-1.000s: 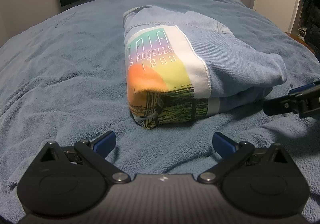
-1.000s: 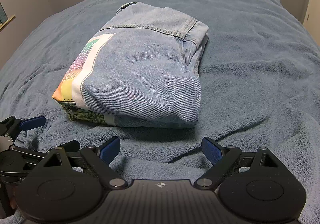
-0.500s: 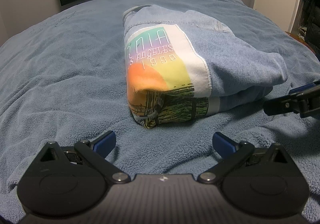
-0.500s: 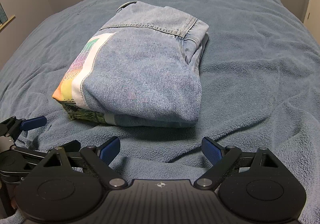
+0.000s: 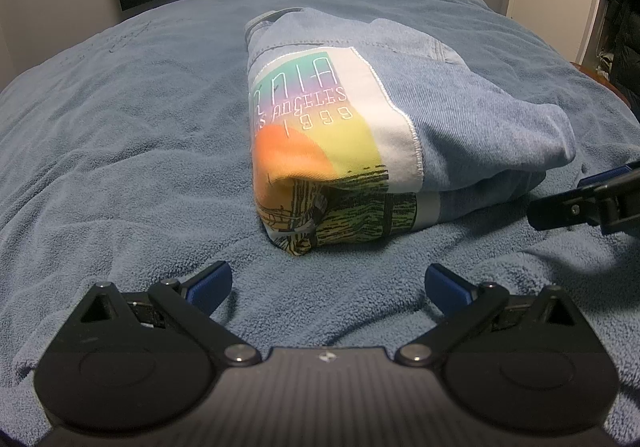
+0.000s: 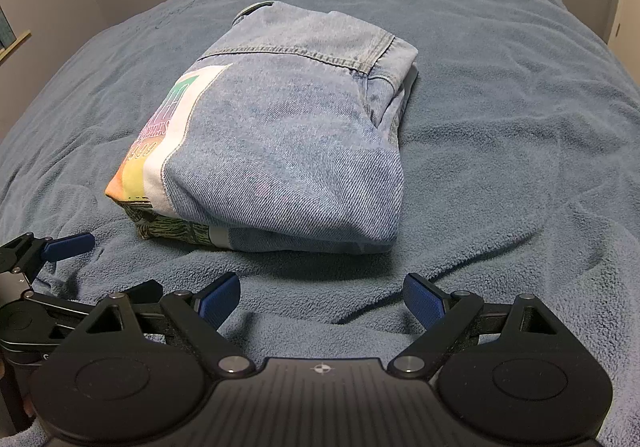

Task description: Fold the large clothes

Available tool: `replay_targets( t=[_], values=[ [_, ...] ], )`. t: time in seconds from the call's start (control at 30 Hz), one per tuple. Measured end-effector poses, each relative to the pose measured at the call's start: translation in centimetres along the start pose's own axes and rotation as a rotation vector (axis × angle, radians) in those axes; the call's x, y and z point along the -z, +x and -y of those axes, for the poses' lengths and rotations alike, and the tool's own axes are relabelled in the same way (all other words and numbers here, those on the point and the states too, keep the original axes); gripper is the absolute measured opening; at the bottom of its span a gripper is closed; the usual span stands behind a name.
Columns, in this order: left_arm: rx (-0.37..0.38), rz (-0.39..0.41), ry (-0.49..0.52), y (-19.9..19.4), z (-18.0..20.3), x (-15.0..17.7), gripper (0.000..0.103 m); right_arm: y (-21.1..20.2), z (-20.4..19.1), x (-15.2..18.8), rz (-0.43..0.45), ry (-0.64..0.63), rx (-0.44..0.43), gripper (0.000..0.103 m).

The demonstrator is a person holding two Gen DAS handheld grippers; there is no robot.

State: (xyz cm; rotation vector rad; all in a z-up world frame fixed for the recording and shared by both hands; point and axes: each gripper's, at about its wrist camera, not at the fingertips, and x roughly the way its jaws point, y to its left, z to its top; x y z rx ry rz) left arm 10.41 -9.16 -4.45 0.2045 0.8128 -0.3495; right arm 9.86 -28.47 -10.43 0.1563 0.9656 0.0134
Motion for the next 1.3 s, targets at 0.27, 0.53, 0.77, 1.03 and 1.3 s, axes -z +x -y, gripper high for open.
replay_targets(
  t=[0.27, 0.53, 0.77, 1.03, 1.3],
  values=[
    [0.0, -0.001, 0.0, 0.04, 0.01, -0.01, 0.103, -0.06, -0.02, -0.05, -0.001, 0.0, 0.0, 0.091],
    [0.0, -0.002, 0.001, 0.12, -0.02, -0.03, 0.103, -0.02, -0.08, 0.02, -0.003, 0.001, -0.002, 0.091],
    [0.003, -0.004, 0.0, 0.03, 0.09, 0.18, 0.103, -0.01, -0.01, -0.02, -0.003, 0.001, -0.003, 0.091],
    [0.014, -0.001, 0.005, -0.21, 0.23, 0.22, 0.103, -0.02, 0.05, 0.09, -0.005, 0.002, -0.006, 0.091],
    [0.008, -0.019, 0.015, 0.18, -0.04, -0.04, 0.103, -0.03, 0.23, 0.03, -0.008, 0.001, -0.009, 0.091]
  ],
)
